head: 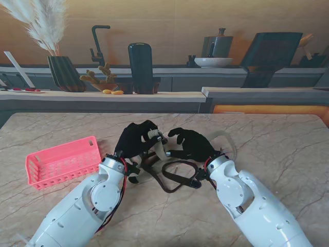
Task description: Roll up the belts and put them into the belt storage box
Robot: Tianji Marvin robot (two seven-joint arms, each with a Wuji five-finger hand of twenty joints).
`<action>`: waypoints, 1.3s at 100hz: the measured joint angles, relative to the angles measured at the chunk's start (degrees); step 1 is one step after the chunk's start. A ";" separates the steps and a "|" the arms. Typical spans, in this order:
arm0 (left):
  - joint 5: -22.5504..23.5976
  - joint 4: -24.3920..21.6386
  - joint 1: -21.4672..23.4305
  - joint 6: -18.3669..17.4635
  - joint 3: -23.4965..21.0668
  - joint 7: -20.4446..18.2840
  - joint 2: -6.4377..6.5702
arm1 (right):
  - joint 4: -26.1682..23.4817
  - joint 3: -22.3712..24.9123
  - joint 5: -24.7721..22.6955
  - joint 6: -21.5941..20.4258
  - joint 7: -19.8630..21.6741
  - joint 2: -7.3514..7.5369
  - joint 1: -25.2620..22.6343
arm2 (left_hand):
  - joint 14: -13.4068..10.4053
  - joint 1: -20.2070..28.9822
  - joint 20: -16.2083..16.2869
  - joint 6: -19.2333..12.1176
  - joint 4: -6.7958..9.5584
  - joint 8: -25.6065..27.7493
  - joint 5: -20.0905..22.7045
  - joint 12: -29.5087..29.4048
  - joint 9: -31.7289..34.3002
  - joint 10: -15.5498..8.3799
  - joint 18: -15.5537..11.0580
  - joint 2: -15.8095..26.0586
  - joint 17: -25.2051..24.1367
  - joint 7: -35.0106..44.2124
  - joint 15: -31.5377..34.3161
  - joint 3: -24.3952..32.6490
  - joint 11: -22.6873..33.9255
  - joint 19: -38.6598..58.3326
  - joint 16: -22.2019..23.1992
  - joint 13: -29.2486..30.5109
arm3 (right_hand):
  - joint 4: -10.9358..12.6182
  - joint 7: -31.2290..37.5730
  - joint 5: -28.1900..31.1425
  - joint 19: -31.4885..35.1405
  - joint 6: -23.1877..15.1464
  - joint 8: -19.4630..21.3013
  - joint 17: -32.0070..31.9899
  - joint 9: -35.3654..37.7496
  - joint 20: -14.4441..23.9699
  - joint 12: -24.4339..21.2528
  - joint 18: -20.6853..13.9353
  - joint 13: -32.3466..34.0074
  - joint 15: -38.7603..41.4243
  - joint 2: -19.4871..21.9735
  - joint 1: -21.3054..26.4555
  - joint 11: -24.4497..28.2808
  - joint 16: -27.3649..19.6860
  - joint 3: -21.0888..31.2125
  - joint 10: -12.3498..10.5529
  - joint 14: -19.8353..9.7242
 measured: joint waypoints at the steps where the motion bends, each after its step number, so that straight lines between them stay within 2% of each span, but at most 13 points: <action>1: 0.03 0.00 -0.01 0.02 0.04 0.00 0.01 | 0.13 -0.09 0.00 -0.09 0.00 -0.03 0.13 | 0.03 0.00 0.01 0.01 0.00 0.00 0.01 0.00 0.00 0.00 0.00 0.00 0.09 0.00 0.00 0.00 0.00 0.03 0.00 0.00 | 0.00 0.09 0.06 0.26 0.02 -0.05 0.10 0.01 0.00 0.05 -0.01 0.26 0.55 0.00 0.00 0.14 0.10 0.00 0.02 -0.06; 22: 0.34 0.13 -0.52 0.33 0.92 0.03 0.06 | 2.27 -2.90 1.80 -0.78 0.19 -0.70 2.98 | 0.12 0.00 0.07 0.08 0.00 0.00 0.04 -0.65 0.00 0.01 0.02 0.00 0.19 0.00 0.00 0.01 0.00 0.07 -0.49 0.00 | 0.00 0.80 2.46 2.38 1.10 -0.69 1.52 1.93 0.00 0.72 -0.48 2.01 1.98 0.08 0.00 1.53 0.41 0.57 0.09 -0.28; 44: 0.32 0.41 -0.99 0.74 1.29 0.01 0.02 | 3.55 -4.72 4.63 -1.03 0.64 -1.42 4.77 | 0.13 -0.01 0.07 0.22 0.00 0.00 0.13 -0.97 0.02 0.02 0.04 0.00 0.21 0.00 0.00 0.01 0.00 0.07 -0.84 0.00 | -0.05 5.13 8.79 4.31 -0.31 -0.94 6.17 8.96 -0.07 0.63 -0.54 8.22 2.67 0.08 0.59 1.73 0.22 14.77 0.18 -0.55; 47: 0.27 0.41 -1.01 0.84 1.29 0.03 0.00 | 3.68 -4.85 4.63 -1.12 0.70 -1.47 4.89 | 0.13 -0.02 0.07 0.31 0.00 0.00 0.15 -1.01 0.20 0.02 0.04 0.00 0.31 0.00 0.00 0.01 0.00 0.07 -0.87 0.00 | -1.88 5.74 10.05 4.63 -0.39 -2.48 7.10 10.44 -0.10 0.50 -0.54 9.56 2.67 0.09 1.64 1.60 0.16 15.57 0.06 -0.55; 50: 0.24 0.42 -1.01 0.99 1.31 0.09 -0.02 | 3.75 -4.97 4.65 -1.14 0.73 -1.50 4.97 | 0.15 -0.03 0.07 0.62 0.00 0.00 0.16 -1.07 0.36 0.02 0.04 0.00 0.36 0.00 0.00 0.01 0.00 0.08 -1.24 0.00 | -4.70 8.16 10.15 4.89 -0.67 -5.94 7.90 11.98 -0.36 -0.16 -0.54 10.93 2.67 0.12 4.05 1.44 0.14 15.59 -0.16 -0.55; 55: 0.21 0.44 -1.02 1.25 1.35 0.27 -0.06 | 3.84 -5.12 4.84 -1.12 0.74 -1.57 5.06 | 0.15 -0.05 0.07 0.90 0.00 0.00 0.60 -1.43 0.80 0.04 0.04 0.00 0.55 0.00 0.00 -0.13 0.00 0.13 -1.37 0.13 | -7.21 11.66 10.72 5.11 -0.92 -10.61 9.32 14.03 -0.64 -0.93 -0.54 12.42 2.61 0.19 6.89 1.17 -0.37 14.96 -0.63 -0.55; 70: -1.04 0.46 -1.02 2.08 1.51 0.64 -0.33 | 3.89 -5.65 7.76 -0.19 0.76 -1.88 5.17 | 0.15 -0.05 0.07 1.27 0.00 -0.77 0.74 -2.28 0.94 0.04 0.05 0.00 1.29 0.00 0.00 -0.84 0.00 0.76 -2.21 1.12 | -7.97 17.17 10.72 5.43 -0.93 -16.44 11.09 16.93 -0.76 -1.39 -0.51 14.69 2.12 1.64 11.52 0.51 -0.58 12.08 -0.80 -0.31; 91: -1.63 0.86 -1.29 2.40 2.08 1.05 -0.62 | 3.86 -6.14 11.35 1.98 1.17 -2.53 5.25 | 0.15 0.02 0.07 1.27 0.00 -2.38 1.30 -2.74 2.19 0.04 0.05 0.00 1.88 0.00 0.04 -1.75 0.01 1.34 -3.39 2.11 | -7.69 18.66 13.28 5.48 -0.93 -17.18 11.98 19.24 -0.81 -1.68 -0.46 16.39 1.95 2.15 12.58 0.35 -0.60 10.98 -0.73 0.29; 110: -2.97 1.49 -1.60 2.82 2.35 1.28 -1.04 | 3.52 -6.42 13.05 4.06 1.79 -2.75 5.37 | 0.15 1.50 0.07 1.28 0.49 -4.59 1.31 -3.54 2.22 0.04 0.07 0.04 1.99 -1.63 0.12 -6.50 0.06 1.42 -4.23 2.52 | -7.95 18.66 13.58 6.55 -0.94 -17.18 12.00 19.97 -0.81 -2.19 -0.38 16.98 1.96 4.24 14.05 0.35 -0.60 7.14 -0.95 0.42; 115: -3.24 1.61 -1.63 2.83 2.36 1.29 -1.13 | 3.15 -6.43 14.73 5.62 2.05 -2.86 5.35 | 0.15 1.26 0.07 1.29 0.51 -4.28 1.37 -3.98 2.14 0.04 0.06 0.28 1.99 -4.52 0.13 -7.96 0.06 1.42 -4.32 2.52 | -7.98 18.66 13.98 6.76 -0.97 -17.18 12.00 20.52 -0.81 -2.19 0.20 17.32 1.97 4.24 14.61 0.35 -0.60 6.36 -0.95 0.63; 119: -3.31 1.67 -1.65 2.83 2.36 1.28 -1.17 | 2.72 -6.42 16.07 7.16 2.32 -2.96 5.31 | 0.16 -0.21 0.07 1.36 0.51 -2.97 1.43 -4.02 1.40 0.04 0.07 2.37 1.46 -7.77 0.06 -9.48 -0.07 1.42 -4.33 1.87 | -7.98 18.66 14.09 6.92 -1.14 -17.18 12.00 20.59 -0.80 -2.19 0.28 17.36 1.99 4.24 14.61 0.35 -0.60 5.76 -0.95 0.82; 123: -3.31 1.74 -1.65 2.80 2.35 1.23 -1.18 | 2.23 -6.31 17.22 8.61 2.74 -3.07 5.22 | 1.02 -2.95 0.07 1.55 0.62 -1.51 -0.70 -3.92 -0.48 0.52 0.09 5.56 -0.42 -11.94 -1.26 -11.15 -1.24 0.74 -4.33 -0.21 | -7.99 18.66 14.09 6.97 -1.18 -17.04 12.00 20.59 -0.80 -2.19 0.32 17.36 2.00 4.65 14.64 0.35 -0.60 5.06 -0.95 0.96; 130: -3.09 1.79 -1.59 2.33 2.12 0.90 -1.16 | 1.03 -5.73 19.38 11.62 4.18 -3.27 4.88 | 2.72 -5.01 -0.07 1.61 1.69 -1.43 -6.07 -3.91 -7.21 2.13 1.12 7.69 -4.54 -20.42 -6.28 -15.49 -6.02 -2.38 -4.29 -6.43 | -8.07 18.66 14.09 7.01 -1.03 -16.41 11.40 20.58 -0.79 -2.19 0.47 17.32 2.04 5.96 15.89 0.43 -0.60 2.27 -0.95 1.15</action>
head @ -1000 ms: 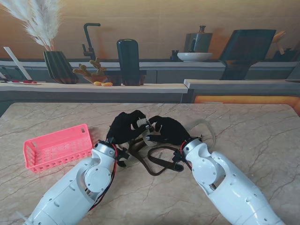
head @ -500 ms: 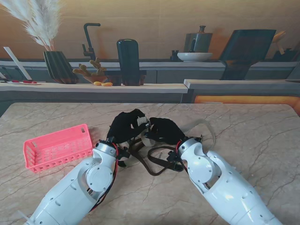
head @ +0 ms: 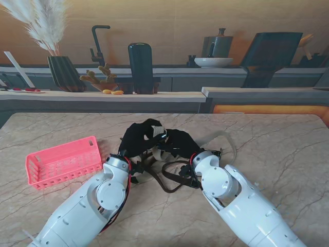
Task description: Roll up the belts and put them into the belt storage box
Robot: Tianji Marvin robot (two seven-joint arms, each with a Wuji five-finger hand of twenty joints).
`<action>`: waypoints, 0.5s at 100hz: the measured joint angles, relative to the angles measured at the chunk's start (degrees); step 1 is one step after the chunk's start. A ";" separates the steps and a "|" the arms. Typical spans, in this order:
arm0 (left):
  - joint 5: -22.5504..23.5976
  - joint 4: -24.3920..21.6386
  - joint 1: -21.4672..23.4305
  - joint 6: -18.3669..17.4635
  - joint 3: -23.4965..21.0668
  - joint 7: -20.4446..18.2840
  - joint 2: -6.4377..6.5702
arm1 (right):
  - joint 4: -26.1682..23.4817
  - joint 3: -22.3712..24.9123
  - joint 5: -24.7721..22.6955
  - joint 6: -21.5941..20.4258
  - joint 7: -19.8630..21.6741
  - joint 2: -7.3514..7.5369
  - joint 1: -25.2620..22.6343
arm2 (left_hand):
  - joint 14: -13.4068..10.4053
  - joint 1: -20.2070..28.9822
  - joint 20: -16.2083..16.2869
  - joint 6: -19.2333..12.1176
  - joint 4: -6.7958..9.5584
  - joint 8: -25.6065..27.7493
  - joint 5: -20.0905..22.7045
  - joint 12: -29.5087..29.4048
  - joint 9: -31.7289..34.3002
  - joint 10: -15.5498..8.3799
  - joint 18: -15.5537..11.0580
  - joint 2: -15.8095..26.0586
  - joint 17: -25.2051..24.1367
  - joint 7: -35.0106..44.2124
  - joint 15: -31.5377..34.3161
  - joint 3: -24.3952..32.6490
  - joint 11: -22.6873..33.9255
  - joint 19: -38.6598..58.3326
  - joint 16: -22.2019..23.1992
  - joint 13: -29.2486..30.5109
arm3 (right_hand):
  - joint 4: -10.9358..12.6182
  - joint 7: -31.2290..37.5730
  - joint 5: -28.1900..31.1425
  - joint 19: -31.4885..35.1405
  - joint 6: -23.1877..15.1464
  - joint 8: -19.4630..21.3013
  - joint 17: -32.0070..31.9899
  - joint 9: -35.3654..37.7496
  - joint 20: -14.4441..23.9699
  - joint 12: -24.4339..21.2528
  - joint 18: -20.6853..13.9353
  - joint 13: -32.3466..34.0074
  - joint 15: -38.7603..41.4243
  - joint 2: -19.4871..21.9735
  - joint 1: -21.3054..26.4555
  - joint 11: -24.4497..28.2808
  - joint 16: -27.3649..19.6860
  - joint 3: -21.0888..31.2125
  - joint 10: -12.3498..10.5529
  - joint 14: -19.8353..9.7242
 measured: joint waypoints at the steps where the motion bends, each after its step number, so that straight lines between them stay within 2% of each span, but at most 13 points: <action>1: 0.04 -0.01 0.03 -0.09 -0.08 -0.09 0.00 | -0.18 0.11 0.32 0.42 0.25 -0.02 -0.06 | 0.10 -0.07 -0.01 0.00 0.00 0.00 -0.74 -0.05 -1.05 0.18 0.07 0.35 -0.55 -1.05 -1.25 -0.93 -0.87 -0.21 0.05 -0.78 | -0.01 0.00 0.00 0.00 0.14 0.26 -0.09 -0.02 0.01 0.08 0.01 -0.01 0.01 0.46 0.16 0.01 0.00 -0.61 0.00 0.00; 8: 0.19 -0.44 0.55 -0.85 -1.13 -1.08 0.05 | -1.73 1.15 3.02 3.68 2.58 -0.09 -0.60 | 0.68 -0.07 -0.03 0.00 0.03 -0.05 -4.90 -2.64 -7.79 1.32 0.38 1.35 -3.04 -6.28 -5.20 -4.39 -8.53 -2.29 0.09 -5.42 | -0.05 0.00 -0.16 0.00 1.33 1.54 -1.01 -1.00 0.01 0.75 0.50 -0.84 0.59 2.20 0.95 0.13 0.00 -3.03 0.26 0.13; 18: 0.04 -1.39 1.44 -1.80 -2.37 -1.66 0.24 | -3.57 2.56 6.44 6.65 5.84 -0.02 -1.36 | 0.69 0.23 -0.21 -0.01 0.03 -0.04 -7.10 -6.60 -12.65 1.45 0.46 3.08 -4.60 -8.64 -9.01 -5.59 -15.78 -4.60 0.09 -8.53 | -0.08 0.02 -2.10 0.00 2.25 2.48 -2.30 -3.67 0.01 1.35 0.51 -2.88 0.65 3.39 2.21 0.15 0.00 -3.54 1.10 0.21; 33: 2.31 -1.21 1.76 -4.49 -3.01 -1.27 0.74 | -5.40 4.05 13.75 10.78 5.14 -0.21 -2.47 | -0.60 1.92 -0.55 -1.03 0.04 0.10 -7.98 -8.31 -14.94 1.29 -0.45 3.09 -4.62 -8.78 -12.13 -4.55 -17.79 -6.48 -0.56 -9.81 | -0.08 0.02 -2.88 0.00 2.52 2.49 -3.05 -5.39 0.01 1.41 0.51 -3.85 0.65 3.48 2.95 0.15 0.00 -3.59 1.94 0.45; 37: 3.77 -0.94 1.76 -5.31 -3.18 -1.05 0.88 | -5.89 4.68 15.18 12.23 4.74 -0.47 -2.84 | -1.25 2.48 -0.55 -1.96 0.14 0.28 -8.43 -8.92 -15.90 1.25 -0.81 3.71 -4.62 -8.78 -13.20 -2.75 -19.17 -7.77 -1.24 -10.13 | -0.08 0.02 -2.88 0.00 2.59 2.49 -3.40 -5.39 0.01 1.41 0.51 -3.85 0.64 3.48 2.95 0.15 0.00 -3.58 2.01 0.50; 38: 4.14 -0.86 1.76 -5.49 -3.21 -0.98 0.92 | -6.01 4.85 15.52 12.60 4.65 -0.55 -2.93 | -1.29 2.48 -0.56 -2.21 0.66 0.60 -8.43 -9.55 -16.28 1.25 -0.96 3.71 -4.62 -8.79 -14.35 -2.86 -19.71 -7.96 -1.40 -10.56 | -0.08 0.02 -2.88 0.00 2.61 2.49 -3.50 -5.39 0.01 1.42 0.51 -3.85 0.65 3.48 2.95 0.15 0.00 -3.57 2.06 0.50; 50: 9.13 0.95 1.51 -7.92 -3.27 0.74 1.53 | -8.01 7.05 21.49 17.50 2.88 -1.60 -4.17 | -2.15 2.31 -0.58 -5.51 0.68 0.86 -9.91 -14.41 -20.81 1.26 -1.34 3.66 -5.98 -8.79 -19.45 -0.31 -24.76 -12.20 -4.29 -15.06 | -0.08 -0.06 -2.93 0.13 2.90 2.49 -3.78 -5.84 0.22 2.47 0.53 -3.86 2.34 4.06 2.97 1.13 0.80 -3.59 2.50 0.65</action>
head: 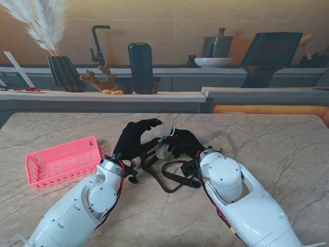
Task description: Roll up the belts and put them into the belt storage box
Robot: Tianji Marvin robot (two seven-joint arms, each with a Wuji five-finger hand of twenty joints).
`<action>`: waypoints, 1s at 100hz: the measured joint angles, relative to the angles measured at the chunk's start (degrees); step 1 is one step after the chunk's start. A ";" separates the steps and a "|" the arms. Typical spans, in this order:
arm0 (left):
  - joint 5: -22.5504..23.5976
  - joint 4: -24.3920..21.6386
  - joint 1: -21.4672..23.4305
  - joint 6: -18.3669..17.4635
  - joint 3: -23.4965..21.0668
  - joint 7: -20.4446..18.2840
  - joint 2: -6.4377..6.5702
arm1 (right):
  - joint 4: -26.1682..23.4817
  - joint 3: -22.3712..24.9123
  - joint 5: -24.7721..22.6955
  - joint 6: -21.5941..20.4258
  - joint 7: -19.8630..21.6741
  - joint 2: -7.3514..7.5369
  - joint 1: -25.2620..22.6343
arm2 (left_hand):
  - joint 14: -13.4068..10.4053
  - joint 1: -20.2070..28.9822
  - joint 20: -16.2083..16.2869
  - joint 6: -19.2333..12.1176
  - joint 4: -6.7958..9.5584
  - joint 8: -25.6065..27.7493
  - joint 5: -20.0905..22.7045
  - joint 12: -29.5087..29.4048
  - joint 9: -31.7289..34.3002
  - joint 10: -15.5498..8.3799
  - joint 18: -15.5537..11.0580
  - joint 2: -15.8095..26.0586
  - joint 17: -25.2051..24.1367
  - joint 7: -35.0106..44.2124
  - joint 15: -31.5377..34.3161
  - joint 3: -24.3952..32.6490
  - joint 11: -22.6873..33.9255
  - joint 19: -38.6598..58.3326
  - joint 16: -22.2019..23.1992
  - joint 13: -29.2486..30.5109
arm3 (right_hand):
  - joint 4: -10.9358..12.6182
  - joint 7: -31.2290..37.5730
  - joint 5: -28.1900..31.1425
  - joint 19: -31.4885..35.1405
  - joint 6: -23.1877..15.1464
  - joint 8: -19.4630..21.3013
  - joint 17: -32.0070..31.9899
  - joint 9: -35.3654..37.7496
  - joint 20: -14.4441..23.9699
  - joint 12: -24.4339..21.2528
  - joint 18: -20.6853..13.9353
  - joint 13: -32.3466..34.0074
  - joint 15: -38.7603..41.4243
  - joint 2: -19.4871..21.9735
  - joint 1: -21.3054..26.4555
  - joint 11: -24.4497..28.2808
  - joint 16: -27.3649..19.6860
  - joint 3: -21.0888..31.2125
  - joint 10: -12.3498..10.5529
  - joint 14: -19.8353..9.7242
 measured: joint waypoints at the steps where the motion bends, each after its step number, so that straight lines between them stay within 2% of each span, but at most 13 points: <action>1: 0.49 0.21 -0.05 -0.24 0.01 0.17 0.06 | -0.21 0.21 0.61 0.39 -0.09 -0.08 -0.11 | -0.10 -0.01 0.00 -0.26 0.00 -0.03 -0.46 -0.64 -0.57 0.02 0.00 0.00 -0.23 0.00 -0.60 0.18 -0.40 -0.22 -0.48 -0.51 | 0.00 -0.01 0.00 0.23 0.00 0.00 -0.03 -0.08 0.14 0.23 0.00 0.00 0.45 0.00 0.00 0.19 0.17 -0.01 0.03 0.00; 7: 3.44 1.49 -0.51 -1.40 0.18 1.06 0.56 | -1.42 1.32 2.99 2.46 -0.36 -0.45 -0.71 | -0.42 -1.08 0.00 -1.21 0.00 -0.08 -1.59 -2.32 -3.19 0.03 -0.04 -0.13 -1.11 0.00 -3.33 1.46 -2.67 -2.24 -1.81 -2.36 | 0.07 -0.01 0.00 1.51 0.01 0.02 -0.12 -0.13 0.93 1.32 0.00 0.00 3.29 0.04 0.17 1.65 1.42 -0.79 0.03 -0.05; 14: 5.97 2.55 -1.15 -1.88 0.61 1.43 1.33 | -2.19 1.96 3.06 3.23 -0.07 -0.52 -1.05 | -0.49 -2.52 0.00 -2.48 0.00 -0.36 -3.14 -4.29 -5.76 0.04 -0.07 -2.61 -1.89 -0.81 -4.93 3.57 -4.38 -4.23 -3.24 -4.56 | 0.13 -0.29 0.00 2.65 0.01 0.68 -0.54 -0.18 1.62 3.21 -0.26 -0.01 5.74 1.84 0.48 3.71 2.79 -3.54 -0.65 -0.91; 19: 7.30 3.11 -1.68 -1.90 1.06 1.71 1.92 | -2.40 2.32 3.02 3.36 0.31 -0.52 -1.21 | -0.49 -3.03 0.00 -3.76 0.00 -1.12 -5.25 -5.19 -6.97 0.06 -0.08 -2.65 -2.35 -2.11 -5.68 4.93 -5.18 -5.02 -3.59 -5.27 | 0.18 -0.30 0.00 3.28 0.01 1.19 -0.58 -0.19 2.02 4.08 -0.71 -0.01 7.47 1.86 0.50 4.74 3.50 -3.73 -0.74 -1.21; 24: 8.51 3.66 -2.24 -1.83 1.57 2.26 2.41 | -2.66 2.79 3.74 3.68 0.53 -0.52 -1.44 | -0.49 -3.59 0.00 -4.22 0.00 -2.41 -6.49 -5.14 -6.85 0.06 -0.08 -4.45 -2.54 -3.06 -5.68 6.49 -5.06 -5.13 -3.61 -5.27 | 0.19 -0.45 0.00 3.87 0.01 1.36 -0.67 -0.20 2.53 4.82 -0.74 -0.01 8.19 2.39 0.52 5.27 3.79 -4.34 -0.77 -1.29; 34: 10.49 4.49 -3.23 -0.89 2.80 3.55 3.11 | -3.40 3.97 9.50 5.50 0.75 -0.54 -1.98 | -0.49 -3.68 0.26 -4.58 0.00 -3.94 -8.31 -3.50 -7.45 0.06 -0.08 -5.13 -2.58 -4.04 -4.29 8.32 -3.27 -5.13 -3.35 -5.27 | 0.19 -0.48 0.00 4.50 0.01 1.40 -0.79 -0.22 2.70 5.44 -0.74 -0.07 8.92 2.40 0.76 5.63 4.25 -4.41 -0.78 -1.32; 43: 10.98 5.56 -4.15 -0.29 4.30 5.32 3.35 | -4.27 4.84 14.25 8.32 0.54 -0.81 -2.40 | -0.49 -5.18 0.60 -3.12 0.00 -5.46 -9.69 -1.09 -7.43 0.06 -0.08 -5.90 -2.58 -4.64 -1.79 9.00 -1.13 -5.11 -1.89 -5.27 | 0.20 -0.56 0.00 4.88 0.03 1.41 -1.24 -0.24 3.28 5.52 -0.74 -0.08 8.97 2.41 0.82 5.64 4.26 -4.41 -0.78 -1.32; 51: 10.95 6.28 -4.63 -0.36 5.09 6.12 3.27 | -4.64 5.08 16.28 10.22 -0.38 -1.32 -2.51 | -0.49 -6.02 0.62 -1.23 0.00 -7.30 -10.30 0.74 -7.43 0.06 -0.08 -5.95 -2.58 -5.15 -0.63 9.15 0.31 -4.21 -1.26 -5.27 | 0.20 -0.59 0.00 5.00 0.18 1.41 -1.26 -0.24 3.34 5.56 -0.74 -0.08 8.98 2.41 0.91 5.64 4.26 -4.41 -0.74 -1.32; 67: 10.79 7.16 -5.36 -0.48 6.46 6.62 3.12 | -4.47 5.43 21.51 12.64 -1.41 -2.20 -2.40 | -0.49 -5.81 0.62 2.71 0.05 -7.53 -10.35 3.76 -7.38 0.06 -0.08 -5.88 -2.49 -5.15 2.14 10.21 3.97 -2.29 0.29 -5.00 | 0.20 -0.61 0.00 5.04 0.51 1.42 -1.29 -0.24 3.48 5.60 -0.74 -0.09 9.08 2.46 0.97 5.65 4.26 -4.41 -0.60 -1.27; 79: 11.11 7.98 -5.95 -0.35 7.37 7.83 3.02 | -4.00 5.46 22.76 14.71 -1.65 -2.66 -2.00 | -0.49 -4.64 0.62 3.55 0.05 -7.49 -10.35 5.74 -7.33 0.01 -0.08 -6.33 -2.09 -4.41 4.61 10.45 6.82 -0.70 1.57 -4.01 | 0.21 -1.37 -0.05 5.66 0.54 1.42 -1.34 -0.24 3.99 6.15 -0.74 -0.09 9.74 3.03 1.02 5.69 4.26 -4.41 -0.30 -0.97; 88: 11.76 8.60 -6.22 -0.35 7.94 9.58 2.93 | -3.74 5.48 23.70 15.91 -2.03 -2.98 -1.69 | -0.50 -3.53 0.62 4.87 -0.16 -8.91 -10.35 7.11 -7.31 -0.40 -0.08 -6.36 -1.85 -4.41 5.89 10.45 7.55 0.31 2.19 -3.48 | 0.21 -1.88 -0.06 6.08 0.59 1.55 -1.34 -0.24 4.07 6.21 -0.73 -0.09 9.87 3.59 1.02 5.74 4.27 -4.50 -0.21 -0.82; 100: 12.30 8.68 -6.22 -0.24 8.05 10.03 2.91 | -3.61 5.67 25.33 17.64 -3.19 -3.50 -1.47 | -0.50 -2.64 0.62 5.78 -0.39 -10.97 -10.35 7.20 -5.91 -0.71 -0.08 -6.39 -1.43 -4.67 7.30 10.45 9.50 1.45 2.28 -2.49 | 0.21 -1.94 -0.06 6.97 0.77 1.56 -1.34 -0.24 4.58 6.25 -0.66 -0.09 10.54 3.67 1.02 6.10 4.28 -4.52 -0.08 -0.61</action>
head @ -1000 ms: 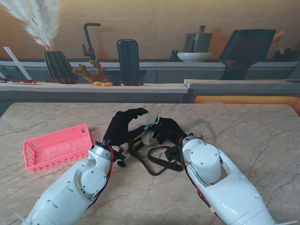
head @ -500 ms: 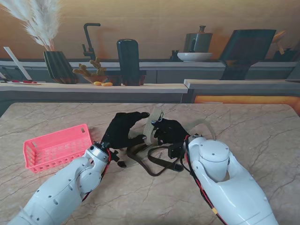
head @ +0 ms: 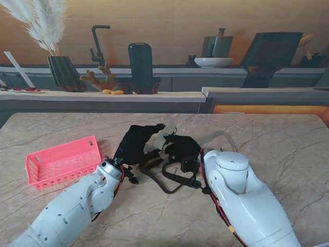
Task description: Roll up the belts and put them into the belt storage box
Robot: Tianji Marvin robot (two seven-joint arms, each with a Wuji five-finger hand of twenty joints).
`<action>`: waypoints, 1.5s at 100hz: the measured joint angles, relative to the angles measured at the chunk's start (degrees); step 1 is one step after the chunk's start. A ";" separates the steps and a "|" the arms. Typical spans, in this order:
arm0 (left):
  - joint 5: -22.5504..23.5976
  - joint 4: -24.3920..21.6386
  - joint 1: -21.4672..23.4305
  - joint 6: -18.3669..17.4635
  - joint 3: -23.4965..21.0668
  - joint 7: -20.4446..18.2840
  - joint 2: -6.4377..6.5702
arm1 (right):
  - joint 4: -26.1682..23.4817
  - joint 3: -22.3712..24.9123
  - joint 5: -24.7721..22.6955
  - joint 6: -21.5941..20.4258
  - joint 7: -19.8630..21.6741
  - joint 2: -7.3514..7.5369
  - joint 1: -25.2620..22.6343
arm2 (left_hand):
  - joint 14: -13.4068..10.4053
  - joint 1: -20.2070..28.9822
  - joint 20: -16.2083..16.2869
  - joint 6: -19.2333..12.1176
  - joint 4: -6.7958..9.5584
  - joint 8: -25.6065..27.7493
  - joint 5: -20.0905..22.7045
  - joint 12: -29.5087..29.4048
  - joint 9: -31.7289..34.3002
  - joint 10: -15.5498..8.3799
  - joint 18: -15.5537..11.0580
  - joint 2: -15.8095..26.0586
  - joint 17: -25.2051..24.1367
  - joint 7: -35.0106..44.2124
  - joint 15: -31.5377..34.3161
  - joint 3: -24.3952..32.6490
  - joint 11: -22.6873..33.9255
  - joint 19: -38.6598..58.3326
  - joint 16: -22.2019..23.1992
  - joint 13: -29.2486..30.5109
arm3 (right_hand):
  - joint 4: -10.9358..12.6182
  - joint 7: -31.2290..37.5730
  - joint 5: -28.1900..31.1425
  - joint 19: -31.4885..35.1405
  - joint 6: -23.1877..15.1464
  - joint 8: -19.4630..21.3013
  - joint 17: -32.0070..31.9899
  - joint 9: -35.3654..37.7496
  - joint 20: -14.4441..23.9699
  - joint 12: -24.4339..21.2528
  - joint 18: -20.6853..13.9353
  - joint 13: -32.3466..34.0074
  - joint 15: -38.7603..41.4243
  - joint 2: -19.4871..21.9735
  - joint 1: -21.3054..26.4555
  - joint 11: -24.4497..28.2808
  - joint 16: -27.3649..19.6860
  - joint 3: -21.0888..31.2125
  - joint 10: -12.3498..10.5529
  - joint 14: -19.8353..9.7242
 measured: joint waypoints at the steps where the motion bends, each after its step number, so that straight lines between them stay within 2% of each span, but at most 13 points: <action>1: 0.01 0.00 0.00 0.01 0.01 0.01 0.00 | 0.02 0.03 0.11 0.17 -0.04 -0.04 0.02 | 0.00 0.04 -0.01 0.01 -0.18 0.00 0.00 0.02 0.10 -0.03 0.00 -0.01 0.15 0.00 0.11 0.00 0.16 0.01 0.01 0.35 | 0.00 -0.01 0.00 0.07 0.01 0.00 0.00 0.00 0.05 0.01 0.01 0.00 0.01 0.01 0.00 0.23 0.00 -0.01 0.00 0.01; 16: -0.23 0.07 0.02 -0.28 0.14 0.45 -0.20 | 0.48 0.56 2.78 2.96 -1.12 -0.70 0.41 | -0.84 0.67 -0.62 -1.76 -0.27 0.23 0.02 1.11 3.37 -1.81 -0.14 -1.98 1.57 2.07 2.55 2.24 2.84 1.62 0.65 3.03 | -0.02 -0.47 0.00 0.46 0.62 0.01 0.00 0.00 0.11 0.81 0.64 0.00 0.10 1.74 -0.01 1.70 0.00 -1.47 0.40 0.56; 30: 1.11 0.75 -0.69 -0.69 1.46 2.47 -0.17 | 1.28 2.26 13.14 5.35 -3.64 -1.52 0.48 | -1.82 3.39 -1.63 -4.18 0.28 6.27 0.17 4.92 7.28 -3.46 -0.58 -2.28 3.11 11.81 4.53 5.39 4.92 3.17 0.68 6.38 | -0.02 -1.48 0.00 0.50 0.95 -0.04 -0.58 0.00 0.12 0.82 0.71 0.00 0.69 2.57 -0.01 1.72 0.01 -1.49 0.85 1.02; 34: 1.32 0.87 -0.99 -0.71 1.70 2.64 -0.17 | 1.52 2.60 15.62 5.80 -4.78 -1.73 0.47 | -1.97 4.19 -1.87 -5.09 -0.02 8.17 0.16 5.64 7.93 -3.50 -0.61 -3.05 3.33 13.96 4.64 5.39 4.85 3.48 0.69 6.54 | -0.01 -1.88 0.00 0.51 1.26 -0.05 -0.61 0.00 0.12 0.82 0.71 0.00 0.70 2.85 0.05 2.04 0.01 -1.46 0.85 1.05; 45: 1.33 1.04 -1.52 -0.91 1.94 2.65 -0.21 | 1.81 3.58 21.18 7.59 -8.70 -2.51 0.41 | -2.20 6.36 -1.91 -9.67 -2.79 15.10 0.13 9.02 9.85 -3.52 -0.67 -4.47 3.70 21.62 5.85 4.56 4.75 3.74 0.83 7.44 | 0.00 -2.10 0.00 0.79 2.04 -0.05 -1.32 0.00 0.14 0.46 0.75 0.00 0.71 3.00 0.52 1.96 0.01 -1.65 0.99 1.36; 58: 1.30 1.06 -1.59 -1.18 1.98 2.98 -0.22 | 2.64 3.63 16.24 8.38 -4.60 -2.52 0.62 | -2.25 11.34 -1.94 -10.99 -4.39 17.98 3.48 13.51 17.17 -3.47 -0.70 -6.83 5.63 27.70 8.36 -0.71 1.21 5.20 1.47 11.93 | 0.54 -2.40 0.00 0.97 2.06 0.01 -1.33 0.00 0.16 0.27 0.79 0.00 0.73 3.72 0.53 2.59 0.01 -2.42 0.86 1.36; 68: 1.18 1.16 -1.59 -1.19 2.02 3.23 -0.28 | 2.95 3.74 16.97 9.12 -4.64 -2.48 0.83 | -2.26 12.00 -1.95 -11.83 -4.44 17.04 7.91 13.45 21.69 -3.19 -0.71 -6.83 7.45 30.99 9.09 -1.82 -0.96 5.89 1.48 15.72 | 0.50 -2.44 0.00 0.99 2.37 0.44 -1.33 0.00 0.17 0.16 0.99 0.00 0.74 5.07 0.53 2.56 0.01 -3.42 0.86 1.40; 97: 1.07 1.64 -1.95 -0.98 2.60 4.27 -0.49 | 4.63 4.25 12.54 14.71 1.64 -2.02 2.41 | -2.14 11.88 -2.53 -12.48 -4.87 7.74 18.63 3.88 30.06 -1.35 -0.71 -11.77 13.16 33.40 10.15 -3.91 -3.10 7.15 -0.16 24.10 | 0.34 -3.50 0.00 1.10 2.61 0.57 -1.46 0.32 0.18 0.08 2.31 0.00 0.76 8.55 -0.63 2.55 -0.05 -4.59 1.92 2.77; 112: 1.05 1.74 -1.97 -1.09 2.60 4.33 -0.57 | 5.07 3.42 7.31 15.54 5.37 -1.41 3.41 | -1.91 10.51 -2.58 -11.22 -4.96 6.99 19.87 1.69 30.17 -0.35 -0.71 -11.84 14.22 35.13 11.95 -4.18 -0.08 8.08 -0.59 24.78 | 0.31 -3.62 0.42 1.37 2.30 0.58 -2.20 0.32 0.18 -0.56 3.14 -0.47 0.76 9.47 -1.43 1.31 -0.69 -5.55 2.83 3.78; 121: 0.57 1.74 -1.89 -1.15 2.42 3.91 -0.63 | 5.57 2.63 4.58 15.54 8.51 -0.67 4.07 | -1.90 8.14 -2.60 -10.73 -4.99 7.81 20.28 1.68 30.17 0.03 -0.71 -13.02 14.44 36.14 13.40 -1.06 2.03 9.37 -0.49 25.42 | 1.02 -6.95 1.06 1.28 1.53 1.08 -3.64 -0.29 0.09 -2.16 3.66 -1.75 -0.59 11.30 -3.15 -0.63 -1.85 -6.86 3.60 4.58; 130: 0.00 1.58 -1.77 -1.11 2.27 3.35 -0.74 | 6.03 2.03 3.83 15.45 10.31 0.07 4.42 | -1.90 6.69 -2.61 -10.57 -4.98 9.09 20.36 1.96 30.17 0.07 -0.70 -13.54 14.72 36.66 14.10 1.16 2.62 10.11 -0.04 26.02 | 4.54 -14.49 2.46 -0.10 1.24 4.76 -6.10 -2.94 -0.35 -3.72 3.85 -4.42 -2.94 11.32 -6.57 -3.40 -2.41 -6.94 4.75 5.36; 144: -0.44 1.36 -1.38 -0.80 1.83 2.94 -1.04 | 6.07 -1.01 -6.49 12.72 15.60 1.97 5.16 | -1.88 5.18 -2.63 -9.43 -4.98 13.07 20.46 2.07 31.30 0.80 -0.69 -13.54 16.00 38.18 14.39 4.44 3.08 10.83 -0.02 27.06 | 4.57 -21.69 4.53 -1.45 1.28 10.90 -7.22 -4.51 -0.66 -4.47 3.91 -6.10 -4.90 11.32 -12.91 -5.04 -2.92 -7.54 5.25 5.78; 150: -0.52 1.21 -1.13 -0.75 1.49 2.92 -1.15 | 6.07 -1.43 -7.40 11.45 15.67 2.40 5.18 | -1.87 4.41 -2.63 -9.43 -4.96 13.42 20.44 2.07 31.41 0.81 -0.69 -13.54 16.60 37.97 14.52 6.10 3.12 10.90 -0.02 27.63 | 4.66 -22.87 4.89 -1.92 1.91 11.40 -7.76 -4.69 -0.67 -4.97 3.96 -6.59 -5.59 11.00 -12.91 -5.57 -2.97 -7.54 5.26 5.94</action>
